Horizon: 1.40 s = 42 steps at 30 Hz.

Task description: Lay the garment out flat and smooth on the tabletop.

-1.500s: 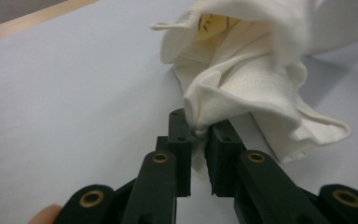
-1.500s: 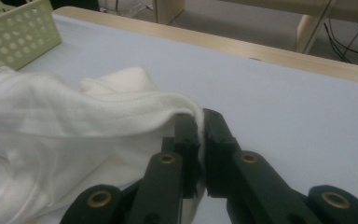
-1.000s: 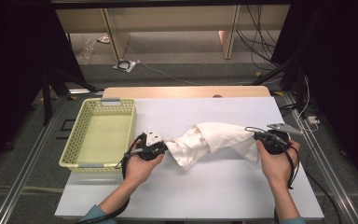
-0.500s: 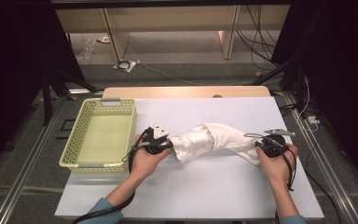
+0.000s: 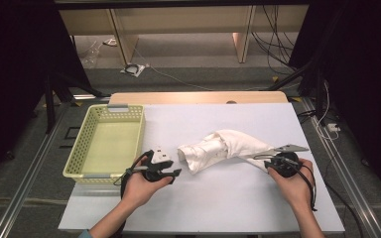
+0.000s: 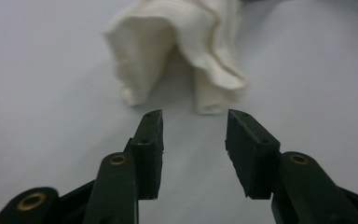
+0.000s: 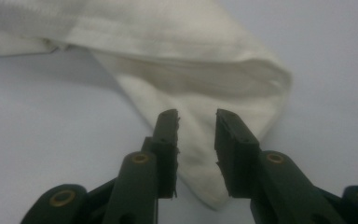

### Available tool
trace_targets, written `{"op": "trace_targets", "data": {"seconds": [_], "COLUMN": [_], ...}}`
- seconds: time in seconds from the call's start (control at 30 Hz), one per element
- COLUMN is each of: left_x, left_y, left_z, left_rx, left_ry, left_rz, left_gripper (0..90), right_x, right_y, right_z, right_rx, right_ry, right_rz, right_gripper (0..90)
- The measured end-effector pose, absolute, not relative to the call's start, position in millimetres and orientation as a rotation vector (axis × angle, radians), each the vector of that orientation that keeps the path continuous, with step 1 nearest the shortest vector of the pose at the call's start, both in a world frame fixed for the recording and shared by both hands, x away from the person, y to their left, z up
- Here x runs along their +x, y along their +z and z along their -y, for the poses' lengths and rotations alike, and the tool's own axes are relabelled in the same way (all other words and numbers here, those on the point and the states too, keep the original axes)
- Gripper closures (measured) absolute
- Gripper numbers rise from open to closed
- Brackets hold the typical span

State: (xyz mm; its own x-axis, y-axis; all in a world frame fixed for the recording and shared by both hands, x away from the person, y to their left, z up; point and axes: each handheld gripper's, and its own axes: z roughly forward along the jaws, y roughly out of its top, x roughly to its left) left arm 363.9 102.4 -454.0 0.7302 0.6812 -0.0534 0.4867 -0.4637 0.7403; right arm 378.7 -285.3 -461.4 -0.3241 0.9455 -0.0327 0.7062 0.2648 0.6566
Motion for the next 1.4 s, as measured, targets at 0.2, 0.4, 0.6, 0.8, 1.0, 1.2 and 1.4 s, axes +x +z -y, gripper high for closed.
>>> {"op": "trace_targets", "data": {"seconds": [0.2, 0.4, 0.6, 0.8, 1.0, 1.2, 1.4], "left_x": [368, 389, 400, 404, 405, 407, 406], "left_y": [-461, -473, -481, -469, -455, -444, -445], "left_z": [-75, -42, -37, -49, -62, -72, -76], "left_rx": [2.199, 2.233, 2.261, 2.220, 2.180, 2.148, 2.165], "left_ry": [0.319, 0.378, 0.420, 0.411, 0.426, 0.444, 0.432], "left_rz": [-0.816, -0.821, -0.848, -0.858, -0.869, -0.883, -0.883], "left_gripper": [51.9, 54.8, 73.6, 82.6, 82.8, 82.7, 82.5], "right_x": [389, 405, 420, 421, 410, 376, 340], "right_y": [-473, -478, -479, -475, -470, -458, -453], "right_z": [272, 256, 248, 246, 246, 245, 240], "right_rx": [1.486, 1.449, 1.440, 1.454, 1.466, 1.431, 1.387], "right_ry": [0.782, 0.797, 0.778, 0.773, 0.801, 0.835, 0.838], "right_rz": [-2.185, -2.221, -2.216, -2.246, -2.289, -2.363, -2.472], "right_gripper": [62.6, 60.5, 73.7, 88.3, 88.7, 88.7, 88.7]}}
